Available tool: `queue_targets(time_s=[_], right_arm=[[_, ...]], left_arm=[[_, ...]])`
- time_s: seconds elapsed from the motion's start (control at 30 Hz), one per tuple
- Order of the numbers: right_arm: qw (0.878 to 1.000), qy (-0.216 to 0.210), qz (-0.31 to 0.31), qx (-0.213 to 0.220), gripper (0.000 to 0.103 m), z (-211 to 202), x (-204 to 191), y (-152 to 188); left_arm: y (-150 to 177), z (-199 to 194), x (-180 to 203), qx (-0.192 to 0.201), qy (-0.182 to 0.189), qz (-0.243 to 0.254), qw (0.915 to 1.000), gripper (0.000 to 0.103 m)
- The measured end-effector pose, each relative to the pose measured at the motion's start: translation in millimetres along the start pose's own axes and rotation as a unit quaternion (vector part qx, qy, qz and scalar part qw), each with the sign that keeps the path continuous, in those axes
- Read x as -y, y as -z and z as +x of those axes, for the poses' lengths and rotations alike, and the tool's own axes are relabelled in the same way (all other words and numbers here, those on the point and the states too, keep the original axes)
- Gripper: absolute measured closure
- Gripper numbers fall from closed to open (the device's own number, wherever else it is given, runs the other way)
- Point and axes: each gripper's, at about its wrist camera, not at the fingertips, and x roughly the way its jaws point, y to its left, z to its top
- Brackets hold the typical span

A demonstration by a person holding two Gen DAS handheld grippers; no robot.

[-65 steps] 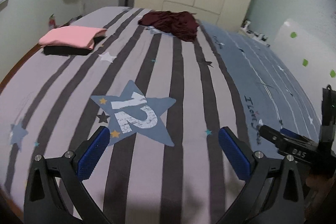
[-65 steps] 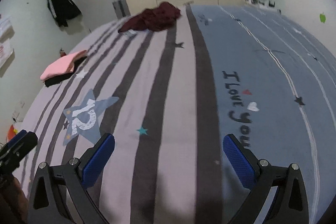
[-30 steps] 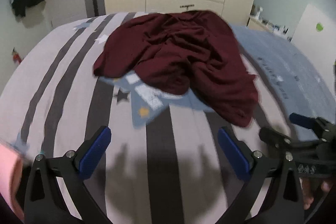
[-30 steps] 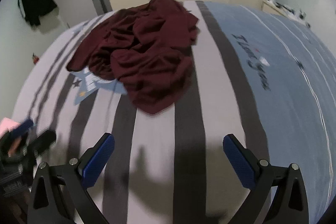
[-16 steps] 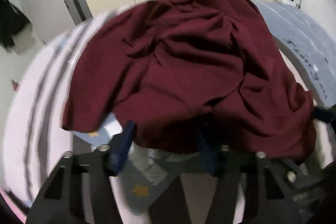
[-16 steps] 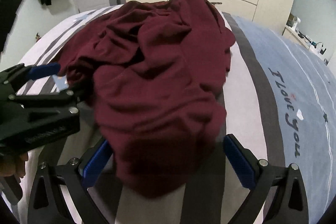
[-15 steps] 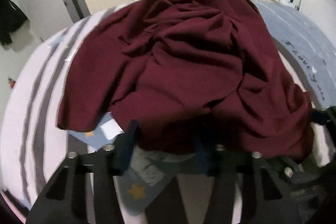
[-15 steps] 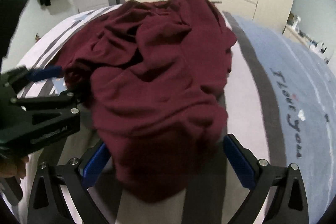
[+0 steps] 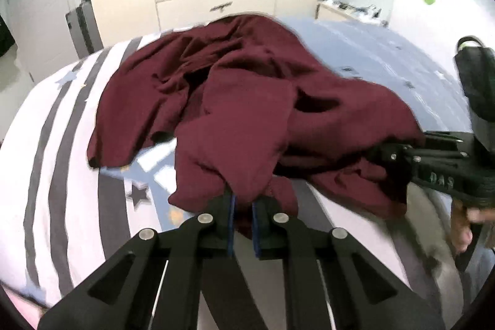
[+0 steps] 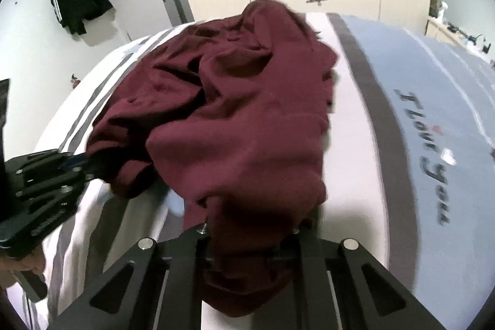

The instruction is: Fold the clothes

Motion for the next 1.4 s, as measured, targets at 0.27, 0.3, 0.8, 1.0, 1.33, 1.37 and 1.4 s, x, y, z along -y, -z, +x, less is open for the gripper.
queue_targets(time_s=[0.27, 0.3, 0.8, 1.0, 1.33, 1.37, 1.4], right_arm=[[1.0, -0.015, -0.004, 0.008, 0.092, -135.6, 16.3, 112.7], [1.0, -0.018, -0.004, 0.001, 0.092, -154.5, 18.0, 133.6], [0.968, -0.033, -0.024, -0.248, 0.088, -360.0, -0.8, 424.3], [0.98, 0.003, -0.02, -0.199, 0.06, -383.6, 7.9, 401.0], [0.996, 0.069, 0.001, -0.055, 0.045, -309.3, 49.6, 264.3], [0.995, 0.078, 0.011, -0.057, 0.045, -284.5, 56.1, 249.4], [0.995, 0.077, 0.027, -0.062, 0.045, -261.6, 62.6, 236.4]], left_arm=[[128.1, -143.2, 74.8, -0.008, 0.061, -0.052, 0.9968, 0.097], [144.6, -158.9, 84.5, -0.014, 0.063, -0.06, 0.9961, 0.097], [367.6, -351.6, 191.7, -0.245, 0.024, -0.139, 0.9593, 0.088], [339.4, -368.2, 155.5, -0.193, -0.02, -0.185, 0.9634, 0.065], [277.0, -268.9, 62.2, -0.1, -0.116, -0.2, 0.9678, 0.041], [272.8, -248.0, 47.5, -0.093, -0.117, -0.21, 0.9662, 0.041], [268.7, -227.4, 32.5, -0.087, -0.118, -0.222, 0.9641, 0.041]])
